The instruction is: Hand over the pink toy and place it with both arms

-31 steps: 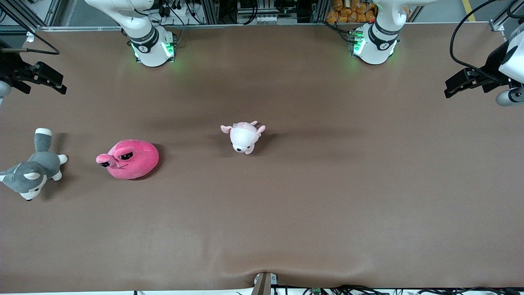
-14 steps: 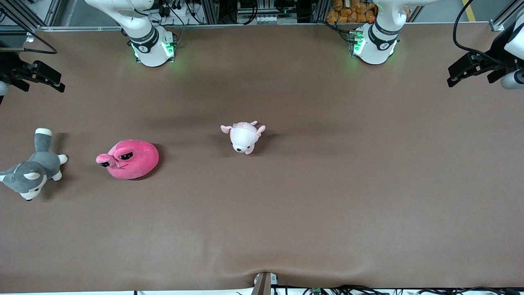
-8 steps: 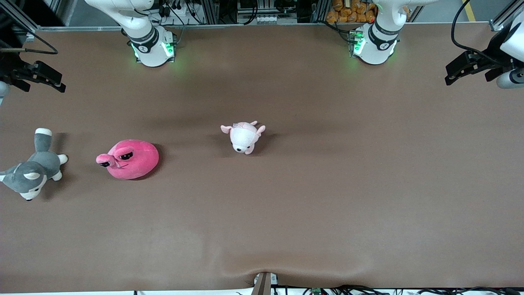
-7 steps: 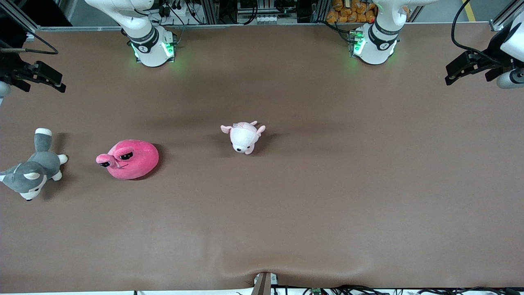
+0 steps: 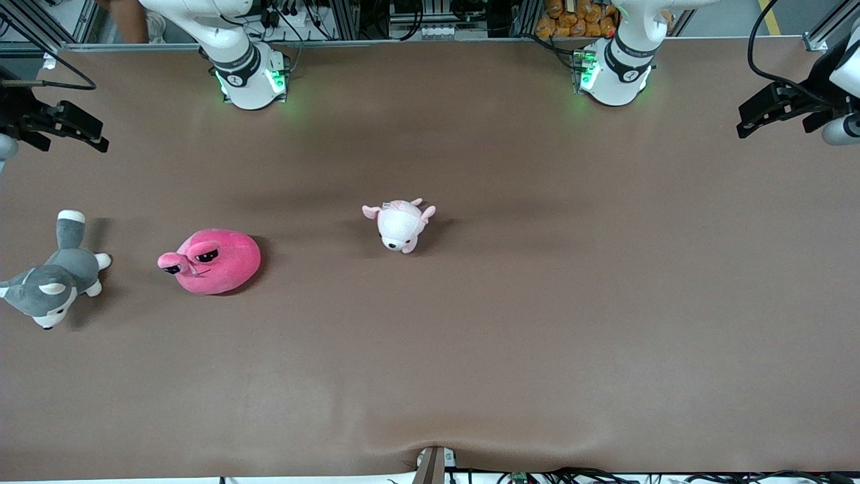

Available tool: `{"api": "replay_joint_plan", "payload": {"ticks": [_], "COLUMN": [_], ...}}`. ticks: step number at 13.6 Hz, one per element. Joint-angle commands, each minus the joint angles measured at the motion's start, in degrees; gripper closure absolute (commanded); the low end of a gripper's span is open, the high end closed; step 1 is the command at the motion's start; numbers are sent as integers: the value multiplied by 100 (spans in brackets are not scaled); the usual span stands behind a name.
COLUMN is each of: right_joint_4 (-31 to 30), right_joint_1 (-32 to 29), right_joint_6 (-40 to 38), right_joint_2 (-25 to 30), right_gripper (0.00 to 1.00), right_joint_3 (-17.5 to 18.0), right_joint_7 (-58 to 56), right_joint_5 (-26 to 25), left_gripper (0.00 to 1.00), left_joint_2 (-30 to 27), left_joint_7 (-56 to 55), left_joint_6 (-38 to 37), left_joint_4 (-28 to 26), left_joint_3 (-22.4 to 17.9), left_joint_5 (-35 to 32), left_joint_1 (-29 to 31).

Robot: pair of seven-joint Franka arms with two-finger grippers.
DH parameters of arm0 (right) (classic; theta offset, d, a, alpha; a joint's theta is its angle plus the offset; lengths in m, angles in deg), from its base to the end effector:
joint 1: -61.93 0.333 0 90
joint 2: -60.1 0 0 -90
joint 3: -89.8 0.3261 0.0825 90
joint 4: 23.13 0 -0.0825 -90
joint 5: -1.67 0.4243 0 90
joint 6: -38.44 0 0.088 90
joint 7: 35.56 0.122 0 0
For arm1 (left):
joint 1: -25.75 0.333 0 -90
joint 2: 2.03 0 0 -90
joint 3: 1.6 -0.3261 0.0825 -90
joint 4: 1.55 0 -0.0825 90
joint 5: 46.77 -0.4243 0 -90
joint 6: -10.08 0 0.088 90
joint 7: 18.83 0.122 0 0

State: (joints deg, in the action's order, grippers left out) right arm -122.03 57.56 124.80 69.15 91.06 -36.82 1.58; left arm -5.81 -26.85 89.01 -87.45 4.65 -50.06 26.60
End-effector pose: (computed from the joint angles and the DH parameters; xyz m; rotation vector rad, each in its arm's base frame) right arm 0.5339 -0.0283 0.6245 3.1370 -0.0513 -0.0959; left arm 0.5491 -0.0464 0.6771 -3.0696 -0.0854 0.0740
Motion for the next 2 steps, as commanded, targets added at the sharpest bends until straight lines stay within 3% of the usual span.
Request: {"api": "replay_joint_plan", "payload": {"ticks": [1,2], "right_joint_4": [11,11], "right_joint_1": [59,50], "right_joint_6": [12,12], "right_joint_2": [-34,-34], "right_gripper": [0,0], "right_joint_3": [-11,-11], "right_joint_7": [56,56], "right_joint_5": [-106,-106], "left_gripper": [0,0], "left_joint_2": [-9,-9], "left_joint_7": [117,117], "left_joint_6": [-96,-96], "left_joint_4": [108,135], "left_joint_3": [8,8], "left_joint_5": [39,30], "left_joint_1": [29,29]}}
